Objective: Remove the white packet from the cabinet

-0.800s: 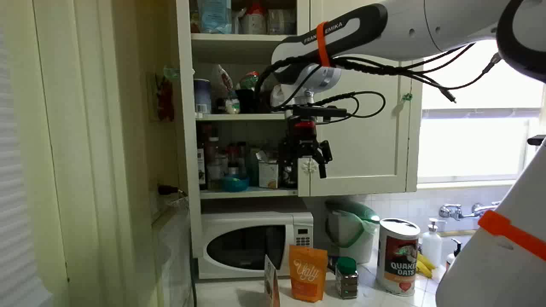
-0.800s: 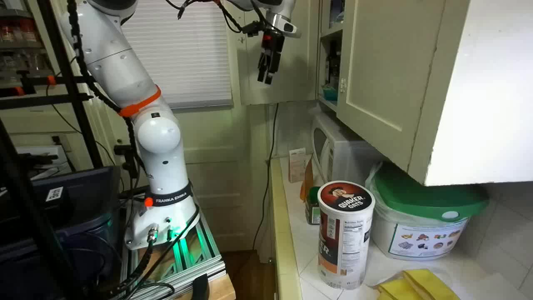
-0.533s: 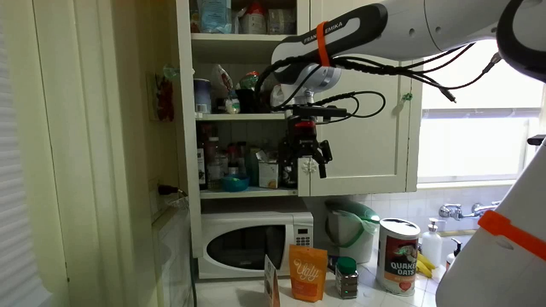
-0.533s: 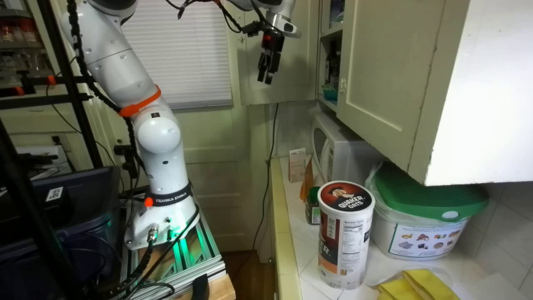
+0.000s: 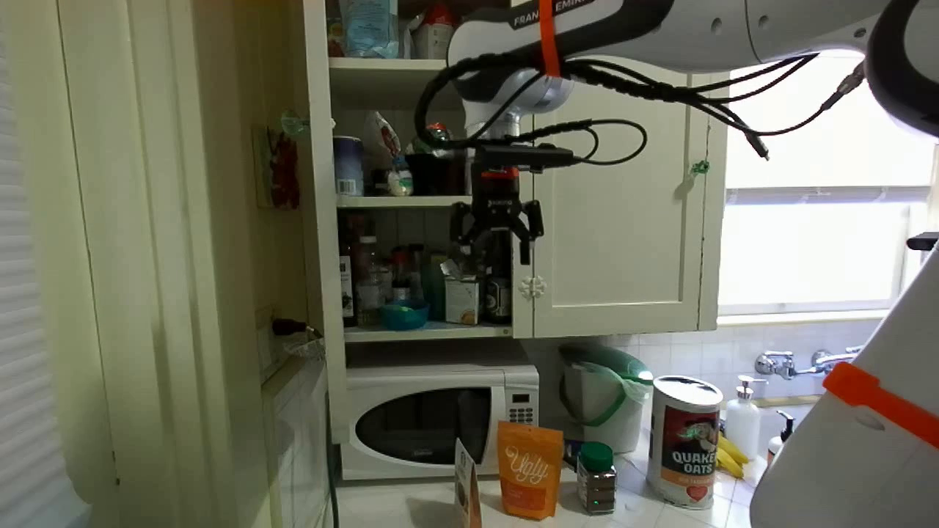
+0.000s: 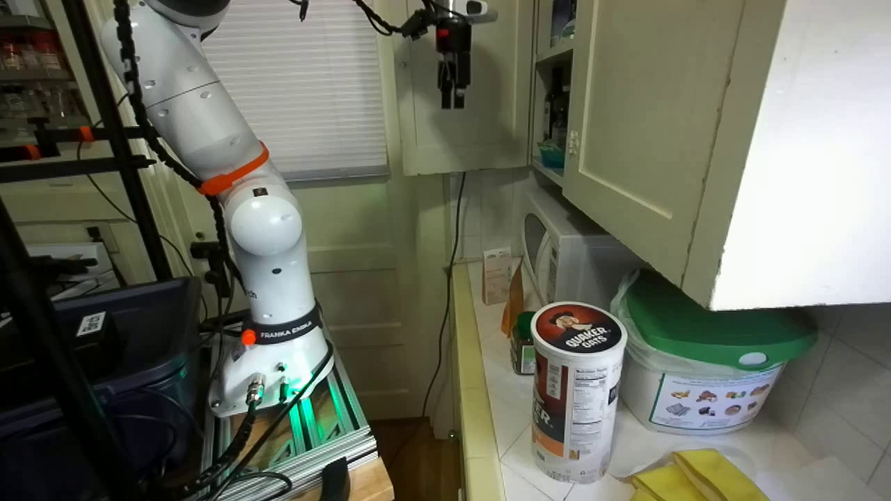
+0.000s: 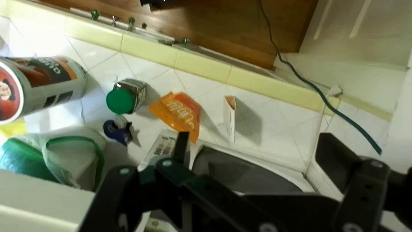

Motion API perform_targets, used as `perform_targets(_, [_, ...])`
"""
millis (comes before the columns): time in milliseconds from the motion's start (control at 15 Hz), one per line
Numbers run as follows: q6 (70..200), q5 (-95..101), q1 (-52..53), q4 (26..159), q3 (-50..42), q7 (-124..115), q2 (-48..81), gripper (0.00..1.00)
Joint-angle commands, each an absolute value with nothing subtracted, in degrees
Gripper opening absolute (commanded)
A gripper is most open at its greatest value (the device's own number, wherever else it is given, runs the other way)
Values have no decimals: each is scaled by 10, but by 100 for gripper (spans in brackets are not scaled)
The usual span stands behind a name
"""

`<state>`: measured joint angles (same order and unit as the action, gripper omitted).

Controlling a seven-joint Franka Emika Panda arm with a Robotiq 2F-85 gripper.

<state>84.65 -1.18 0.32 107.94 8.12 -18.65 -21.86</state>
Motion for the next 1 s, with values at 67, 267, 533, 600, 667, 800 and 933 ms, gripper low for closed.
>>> perform_targets(67, [864,37,5,940,118,-246,-201,100])
perform_targets(267, [886,115,0,841,132,-222,-170,100])
perform_targets(533, [986,202,-3,760,124,-185,-125,100])
perform_targets(600, [1023,219,-4,744,120,-178,-109,100])
perform_targets(667, [1068,235,-6,740,115,-184,-100,100])
perform_targets(800, [1054,217,-6,767,115,-190,-122,100])
perform_targets(933, [1068,224,-8,754,114,-189,-105,100])
